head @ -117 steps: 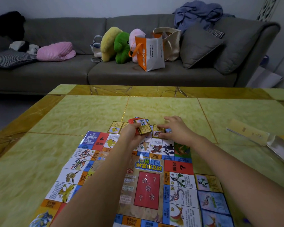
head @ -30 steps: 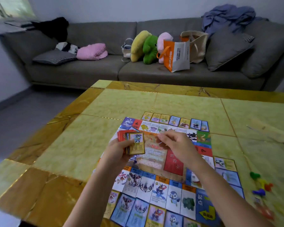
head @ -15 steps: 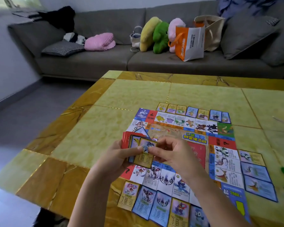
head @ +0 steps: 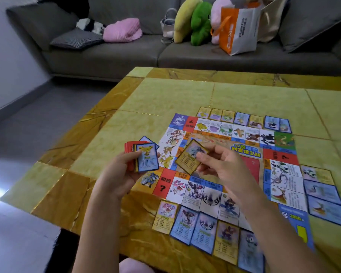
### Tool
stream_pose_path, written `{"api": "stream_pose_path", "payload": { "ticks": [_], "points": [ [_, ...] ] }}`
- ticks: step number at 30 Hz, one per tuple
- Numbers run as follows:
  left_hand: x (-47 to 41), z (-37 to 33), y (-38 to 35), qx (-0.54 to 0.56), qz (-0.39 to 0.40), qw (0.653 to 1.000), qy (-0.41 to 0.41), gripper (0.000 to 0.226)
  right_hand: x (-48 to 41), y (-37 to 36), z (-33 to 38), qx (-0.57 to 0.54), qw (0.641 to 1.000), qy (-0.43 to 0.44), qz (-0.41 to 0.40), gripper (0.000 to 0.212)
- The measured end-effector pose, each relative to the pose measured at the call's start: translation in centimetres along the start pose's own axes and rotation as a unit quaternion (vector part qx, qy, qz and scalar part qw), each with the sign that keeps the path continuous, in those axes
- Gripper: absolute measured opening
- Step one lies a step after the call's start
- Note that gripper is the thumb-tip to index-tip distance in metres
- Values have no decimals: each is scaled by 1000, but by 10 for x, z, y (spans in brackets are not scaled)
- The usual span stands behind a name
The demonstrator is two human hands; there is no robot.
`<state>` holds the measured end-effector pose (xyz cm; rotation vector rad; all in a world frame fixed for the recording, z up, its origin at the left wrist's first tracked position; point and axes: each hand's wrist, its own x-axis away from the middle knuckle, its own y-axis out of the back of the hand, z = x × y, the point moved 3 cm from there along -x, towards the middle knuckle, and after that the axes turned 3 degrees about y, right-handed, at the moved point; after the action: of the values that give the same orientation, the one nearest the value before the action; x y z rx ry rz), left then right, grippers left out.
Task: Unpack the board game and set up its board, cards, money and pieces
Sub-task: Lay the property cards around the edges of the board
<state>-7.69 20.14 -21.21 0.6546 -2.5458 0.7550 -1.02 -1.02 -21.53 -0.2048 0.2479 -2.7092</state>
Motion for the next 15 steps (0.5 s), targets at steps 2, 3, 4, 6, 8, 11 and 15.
{"api": "stream_pose_path", "payload": {
  "ticks": [2, 3, 4, 6, 8, 11, 15],
  "points": [
    [-4, 0, 8, -13, -45, 999, 4, 23, 2, 6, -1, -8, 1000, -4, -17, 23],
    [-5, 0, 11, -10, -64, 998, 1, 27, 3, 8, -1, -10, 1000, -5, -24, 22],
    [-5, -1, 12, -2, -76, 997, -3, 29, 4, 10, -2, -10, 1000, -5, -27, 22],
    [-3, -3, 11, 17, -75, 997, -15, 24, 7, 13, -3, -1, 1000, -7, -30, 23],
    [0, -5, 8, 21, -70, 997, -25, 15, 10, 14, -6, 12, 999, -10, -31, 23],
    [0, -4, 9, 13, -77, 996, -34, 17, 12, 17, -7, 24, 999, -11, -33, 22],
    [-1, -4, 12, 6, -78, 997, -27, 25, 12, 21, -8, 27, 999, -11, -34, 19]
  ]
}}
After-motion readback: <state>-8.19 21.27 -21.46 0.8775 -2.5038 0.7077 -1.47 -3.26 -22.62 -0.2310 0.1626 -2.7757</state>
